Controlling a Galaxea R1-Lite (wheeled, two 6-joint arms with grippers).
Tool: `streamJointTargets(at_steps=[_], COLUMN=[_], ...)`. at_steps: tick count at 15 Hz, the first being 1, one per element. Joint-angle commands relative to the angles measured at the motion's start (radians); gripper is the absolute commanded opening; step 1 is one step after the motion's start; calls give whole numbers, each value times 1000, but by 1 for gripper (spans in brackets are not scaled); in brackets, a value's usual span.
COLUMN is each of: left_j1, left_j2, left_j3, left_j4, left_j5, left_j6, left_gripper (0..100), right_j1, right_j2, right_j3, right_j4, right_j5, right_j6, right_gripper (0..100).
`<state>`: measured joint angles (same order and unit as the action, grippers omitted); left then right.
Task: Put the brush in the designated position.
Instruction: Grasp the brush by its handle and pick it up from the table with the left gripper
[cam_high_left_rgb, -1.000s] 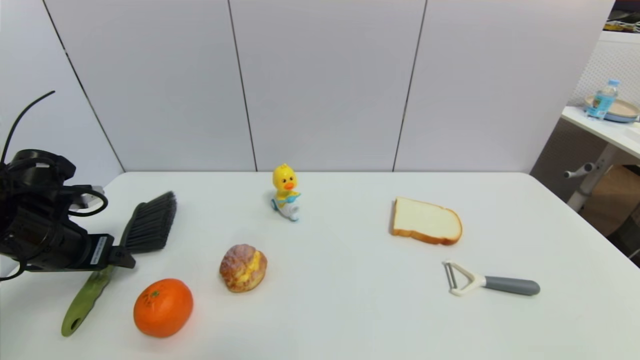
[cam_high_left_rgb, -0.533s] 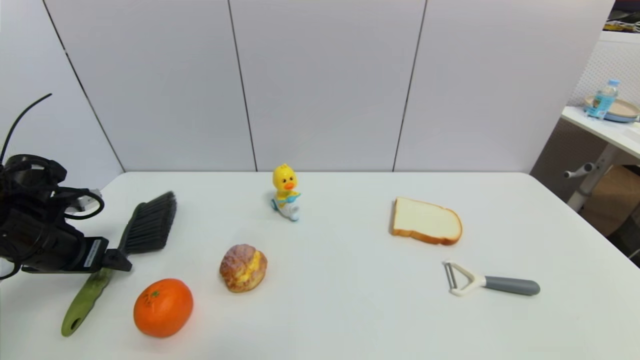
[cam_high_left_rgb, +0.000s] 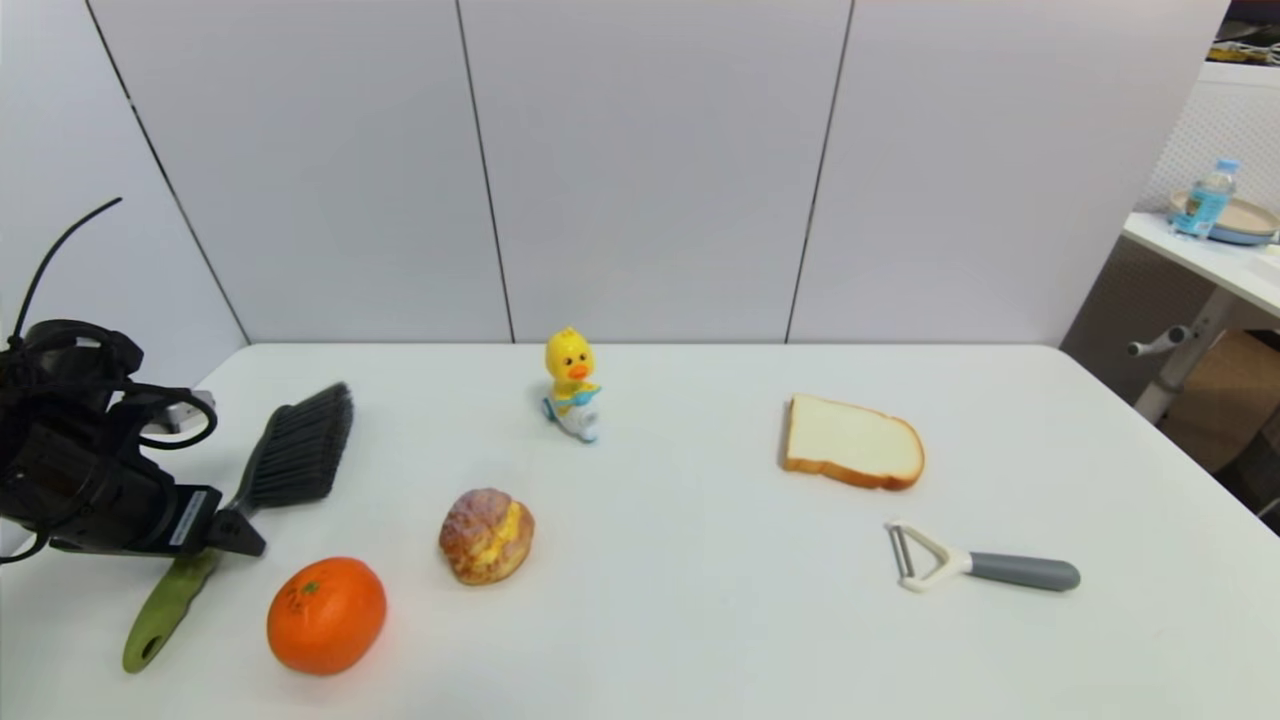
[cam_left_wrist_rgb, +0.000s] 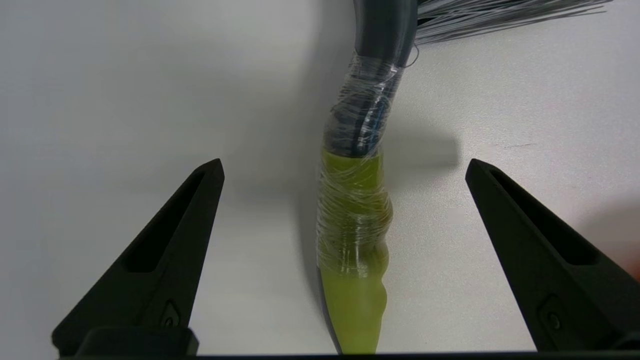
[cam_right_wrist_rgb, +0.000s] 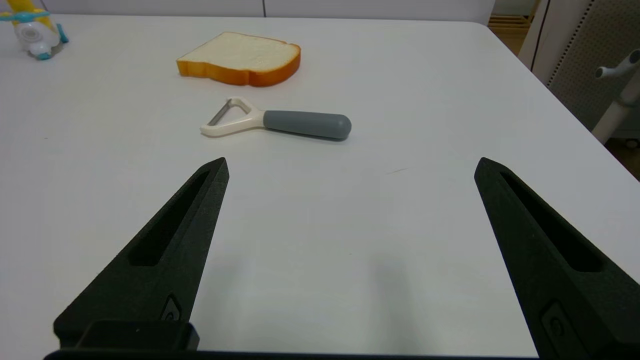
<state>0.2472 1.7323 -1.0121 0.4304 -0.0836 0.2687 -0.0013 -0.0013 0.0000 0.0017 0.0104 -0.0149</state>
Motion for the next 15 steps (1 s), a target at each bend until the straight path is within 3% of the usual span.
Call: streamJointTargets(at_steps=[1, 15], left_j1=[3, 3], left_j2=[1, 29], left_j3=[3, -11], left_j4=[4, -6], left_j5=[-1, -28], left_j6=[0, -5], left_gripper=[100, 100], right_j1=[0, 0], right_j2=[1, 1], right_j3=[2, 2], right_j4=[0, 0], right_j5=[0, 0], right_j6=[0, 0], right_gripper=[100, 100])
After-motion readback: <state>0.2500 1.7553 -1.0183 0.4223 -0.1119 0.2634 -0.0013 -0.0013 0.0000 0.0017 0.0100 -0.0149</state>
